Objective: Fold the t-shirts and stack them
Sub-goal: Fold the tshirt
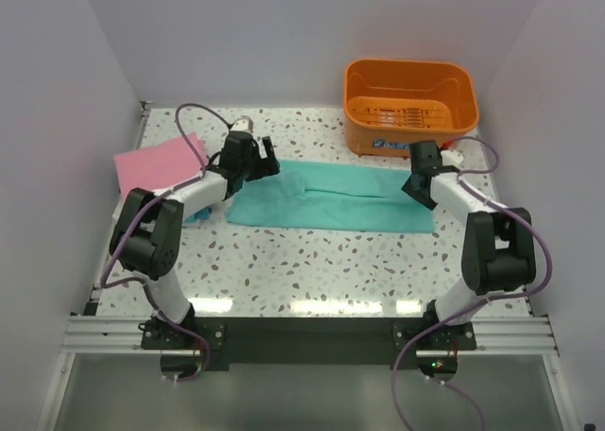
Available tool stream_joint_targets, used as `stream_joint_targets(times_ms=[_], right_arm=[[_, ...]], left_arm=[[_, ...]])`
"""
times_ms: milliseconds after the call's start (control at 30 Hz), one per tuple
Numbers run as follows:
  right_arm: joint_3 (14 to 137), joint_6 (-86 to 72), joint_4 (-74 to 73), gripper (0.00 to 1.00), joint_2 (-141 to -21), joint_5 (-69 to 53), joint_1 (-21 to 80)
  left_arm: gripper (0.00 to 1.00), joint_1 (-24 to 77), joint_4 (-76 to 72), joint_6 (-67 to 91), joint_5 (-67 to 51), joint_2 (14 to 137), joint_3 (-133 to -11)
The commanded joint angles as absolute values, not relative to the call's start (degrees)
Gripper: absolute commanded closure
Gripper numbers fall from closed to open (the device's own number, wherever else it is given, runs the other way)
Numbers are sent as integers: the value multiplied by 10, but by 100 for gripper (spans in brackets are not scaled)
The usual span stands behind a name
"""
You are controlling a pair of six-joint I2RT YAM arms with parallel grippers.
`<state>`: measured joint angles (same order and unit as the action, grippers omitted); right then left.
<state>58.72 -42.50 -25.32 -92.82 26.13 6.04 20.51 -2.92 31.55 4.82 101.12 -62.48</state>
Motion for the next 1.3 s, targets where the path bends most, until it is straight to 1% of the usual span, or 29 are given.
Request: stream_joint_targets(times_ms=[0,33,67,100,133,167,200,267,300,333,433,600,667,733,867,1000,1100,1167,1200,1233,1267], right_arm=[[631,-383,-258,36,-929,292,58],[630,-377,-262,34,-918,294,58],[628,-376,-264,24,-908,297,58],[621,-374,-265,20,-897,299,58],[617,-374,-268,11,-886,299,58],[613,-373,-269,4,-861,299,58],[601,-370,-265,2,-848,287,58],[585,-345,-242,1,-817,256,59],[563,-332,-200,1,-813,231,59],[555,-313,-182,1,-812,187,59],[566,-281,-149,1,-848,106,61],[587,-255,-77,1,-930,62,76],[592,-236,-57,1,-950,70,94],[607,-231,-68,1,-984,72,101],[606,-270,-100,1,-994,99,104],[526,-309,-98,1,-960,66,109],[476,-339,-125,1,-922,70,142],[433,-368,-143,1,-880,73,192],[415,-420,-155,1,-862,75,214],[394,-444,-150,1,-846,56,262],[350,-466,-140,1,-824,43,287]], left_arm=[[0,201,-70,294,37,1007,-669],[0,200,-69,293,37,1002,-670],[0,200,-65,293,38,996,-670],[0,200,-62,293,38,982,-668],[0,201,-60,292,35,975,-665],[0,201,-55,294,31,965,-660],[0,201,-57,296,15,948,-644],[0,204,-67,310,3,930,-620],[0,206,-70,315,-22,918,-594],[0,213,-72,323,-25,912,-583],[0,230,-72,337,-18,908,-546],[0,234,-80,357,-38,939,-517],[0,233,-82,359,-38,954,-519],[0,232,-79,359,-36,981,-531],[0,228,-64,355,-34,1039,-566],[0,222,-48,338,-30,1106,-625],[0,215,-26,314,-5,1163,-695],[0,209,-4,299,-10,1194,-760],[0,204,-1,287,-16,1225,-782],[0,201,21,280,-19,1241,-805],[0,200,26,271,-22,1256,-851]])
